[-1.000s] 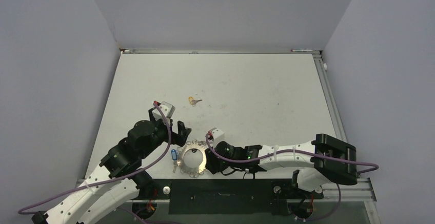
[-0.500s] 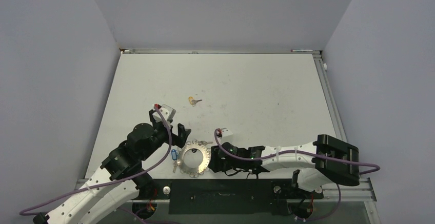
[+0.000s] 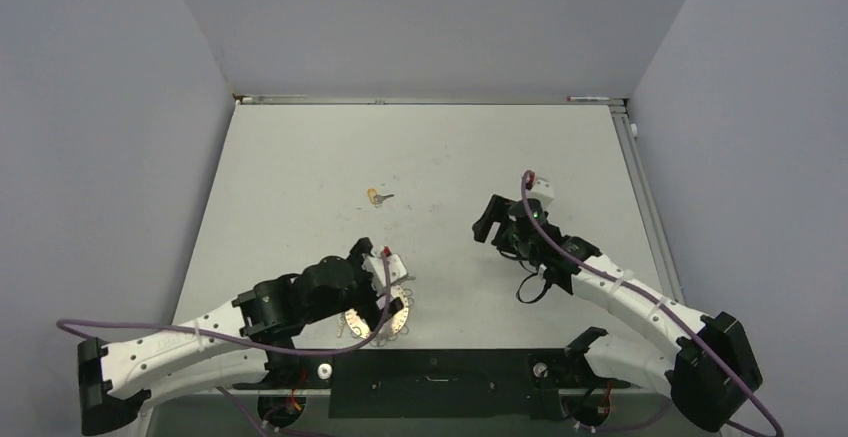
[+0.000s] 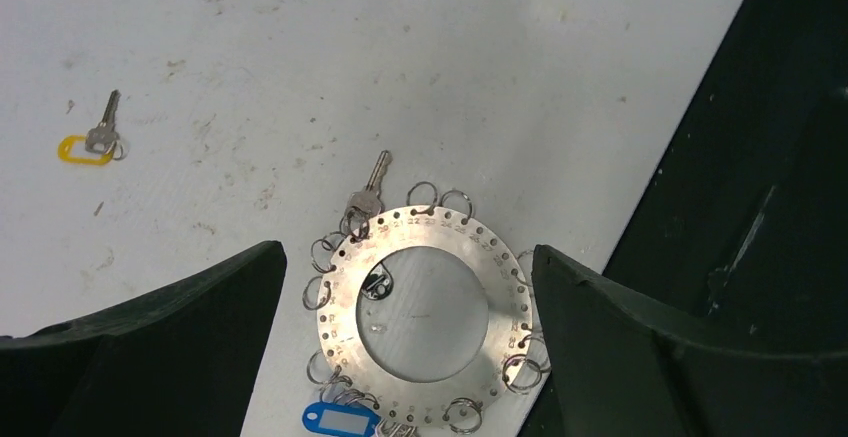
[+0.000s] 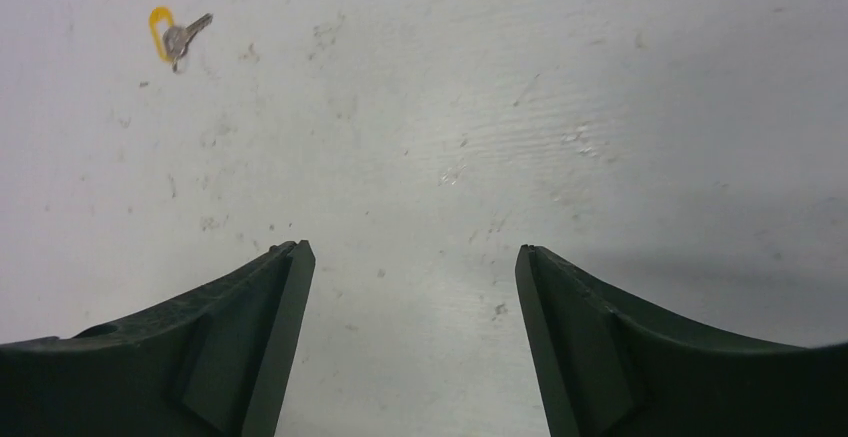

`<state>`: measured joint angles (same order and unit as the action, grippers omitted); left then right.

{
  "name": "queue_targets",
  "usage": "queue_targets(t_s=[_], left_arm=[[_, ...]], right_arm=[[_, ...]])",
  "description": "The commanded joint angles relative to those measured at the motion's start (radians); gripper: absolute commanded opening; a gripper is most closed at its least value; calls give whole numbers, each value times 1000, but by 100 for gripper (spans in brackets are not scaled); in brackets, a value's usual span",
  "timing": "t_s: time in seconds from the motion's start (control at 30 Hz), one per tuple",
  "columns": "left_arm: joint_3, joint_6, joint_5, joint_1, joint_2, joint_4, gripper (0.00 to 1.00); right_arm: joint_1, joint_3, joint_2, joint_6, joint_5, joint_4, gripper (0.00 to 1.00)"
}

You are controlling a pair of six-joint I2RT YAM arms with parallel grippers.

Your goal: Put the keys on the keyring

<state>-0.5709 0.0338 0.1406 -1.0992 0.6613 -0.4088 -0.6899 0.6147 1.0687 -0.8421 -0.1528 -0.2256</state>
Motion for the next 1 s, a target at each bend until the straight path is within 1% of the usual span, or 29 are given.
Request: queue_targets(t_s=[0.0, 0.1, 0.17, 0.23, 0.33, 0.37, 0.4, 0.43, 0.47, 0.5, 0.57, 0.6, 0.7, 0.83, 0.97], left_arm=[[-79, 174, 36, -112, 107, -41, 90], [-51, 308, 57, -196, 159, -66, 82], [-34, 363, 56, -235, 181, -84, 80], [-29, 374, 20, -238, 179, -88, 66], [-13, 384, -79, -242, 162, -58, 56], [-3, 390, -94, -252, 170, -45, 50], [4, 391, -95, -269, 184, -31, 49], [9, 395, -89, -288, 211, -27, 55], [9, 399, -80, -306, 244, -30, 58], [3, 401, -67, -320, 277, -41, 57], [-13, 401, -58, -337, 345, -59, 48], [-18, 397, -61, -339, 371, -60, 47], [-13, 397, -66, -342, 404, -31, 45], [-7, 401, -53, -343, 425, 5, 36], [-7, 386, -53, -345, 479, 42, 30]], right_arm=[[176, 97, 2, 166, 107, -58, 77], [296, 139, 27, 228, 204, -56, 77], [351, 147, 36, 252, 254, -36, 77], [389, 149, 50, 270, 305, -17, 77], [421, 155, 82, 291, 370, -4, 77], [426, 155, 93, 299, 385, 3, 77], [431, 154, 102, 304, 397, 10, 77], [436, 153, 109, 310, 408, 14, 77], [442, 152, 116, 316, 419, 20, 77], [449, 152, 122, 322, 430, 24, 77], [466, 155, 131, 333, 444, 27, 77], [474, 155, 134, 335, 450, 30, 77], [491, 149, 132, 330, 469, 46, 76], [499, 143, 131, 330, 485, 54, 76], [501, 137, 129, 332, 493, 61, 76]])
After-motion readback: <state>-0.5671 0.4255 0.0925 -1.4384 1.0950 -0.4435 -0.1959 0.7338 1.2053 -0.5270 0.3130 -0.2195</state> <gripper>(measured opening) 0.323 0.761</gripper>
